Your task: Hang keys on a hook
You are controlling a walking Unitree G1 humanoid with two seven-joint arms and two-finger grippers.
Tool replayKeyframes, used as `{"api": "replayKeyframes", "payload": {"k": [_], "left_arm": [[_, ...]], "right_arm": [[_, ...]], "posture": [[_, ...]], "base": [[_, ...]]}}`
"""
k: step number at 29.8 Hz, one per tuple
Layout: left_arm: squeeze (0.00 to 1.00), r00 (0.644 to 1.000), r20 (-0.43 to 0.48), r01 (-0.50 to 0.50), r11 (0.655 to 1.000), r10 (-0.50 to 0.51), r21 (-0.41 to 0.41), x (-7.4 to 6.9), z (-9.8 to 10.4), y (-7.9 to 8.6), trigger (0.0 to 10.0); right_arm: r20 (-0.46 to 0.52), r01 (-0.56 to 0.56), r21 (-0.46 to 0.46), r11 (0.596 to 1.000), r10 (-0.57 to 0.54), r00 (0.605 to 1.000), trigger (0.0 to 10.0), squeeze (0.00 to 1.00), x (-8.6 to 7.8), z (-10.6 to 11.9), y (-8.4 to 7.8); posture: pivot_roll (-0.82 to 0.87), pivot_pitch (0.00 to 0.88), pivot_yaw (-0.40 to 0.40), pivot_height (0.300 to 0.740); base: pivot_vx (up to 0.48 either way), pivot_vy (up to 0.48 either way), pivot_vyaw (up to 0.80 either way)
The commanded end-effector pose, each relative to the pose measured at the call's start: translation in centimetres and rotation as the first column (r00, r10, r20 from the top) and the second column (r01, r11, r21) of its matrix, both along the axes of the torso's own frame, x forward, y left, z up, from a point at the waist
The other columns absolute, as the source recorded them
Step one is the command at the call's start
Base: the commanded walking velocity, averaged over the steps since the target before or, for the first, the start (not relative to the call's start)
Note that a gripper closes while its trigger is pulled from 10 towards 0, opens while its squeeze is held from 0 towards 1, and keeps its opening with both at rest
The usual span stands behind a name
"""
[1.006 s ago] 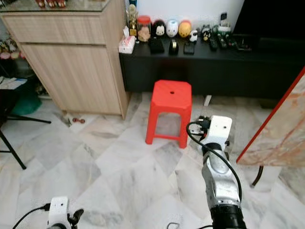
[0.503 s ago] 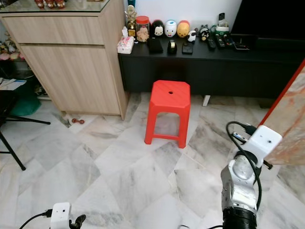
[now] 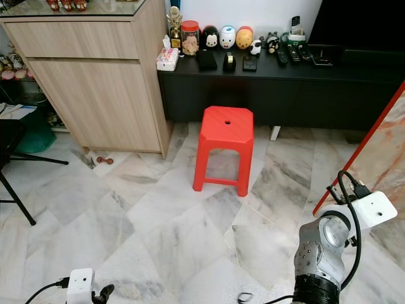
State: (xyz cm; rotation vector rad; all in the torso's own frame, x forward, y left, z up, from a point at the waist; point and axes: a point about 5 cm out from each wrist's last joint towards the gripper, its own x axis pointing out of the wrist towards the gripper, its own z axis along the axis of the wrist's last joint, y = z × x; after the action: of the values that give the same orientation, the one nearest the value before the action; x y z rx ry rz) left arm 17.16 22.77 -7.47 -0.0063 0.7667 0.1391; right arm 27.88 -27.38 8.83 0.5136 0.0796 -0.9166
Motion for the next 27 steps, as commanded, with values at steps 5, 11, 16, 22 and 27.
{"api": "replayKeyframes", "payload": {"k": [5, 11, 16, 22, 27], "left_arm": [[0.0, 1.0, -0.03, 0.0, 1.0, 0.0, 0.001, -0.6, -0.3, 0.3, 10.0], [0.0, 1.0, -0.029, 0.001, 1.0, -0.001, 0.004, -0.6, -0.3, 0.3, 10.0], [0.0, 1.0, 0.007, -0.016, 1.0, 0.016, 0.006, 0.0, 0.1, 0.5, 10.0], [0.0, 0.979, 0.2, -0.037, 0.999, 0.03, 0.03, 3.3, 2.7, 1.5, 10.0], [0.0, 0.877, 0.464, 0.092, 0.991, -0.128, 0.099, 8.7, 7.8, 1.1, 10.0]], "right_arm": [[-0.001, -0.042, -0.033, 0.999, 0.042, 0.999, 10.0, 0.0, 0.5, 0.3, 0.2], [-0.26, -0.453, -0.182, 0.873, 0.401, 0.878, 10.0, 0.0, 2.4, -0.7, 3.4], [-0.346, -0.684, -0.117, 0.72, 0.616, 0.708, 10.0, 0.0, 2.9, -1.8, 5.9], [-0.434, -0.903, -0.138, 0.406, 0.795, 0.424, 10.0, 0.0, 3.4, -1.0, 7.8], [-0.461, -0.973, -0.147, 0.178, 0.858, 0.226, 10.0, 0.0, 3.9, 0.5, 9.1]], "posture": [[-0.09, 0.055, -0.015, 0.74], [-0.09, 0.053, -0.016, 0.74], [-0.09, 0.053, -0.018, 0.74], [-0.09, 0.055, -0.026, 0.74], [-0.08, 0.049, -0.036, 0.74]], "base": [[0.0, 0.0, 0.0], [0.0, 0.0, 0.0], [0.0, 0.0, 0.0], [0.0, 0.0, 0.0], [0.0, 0.0, 0.0]]}}
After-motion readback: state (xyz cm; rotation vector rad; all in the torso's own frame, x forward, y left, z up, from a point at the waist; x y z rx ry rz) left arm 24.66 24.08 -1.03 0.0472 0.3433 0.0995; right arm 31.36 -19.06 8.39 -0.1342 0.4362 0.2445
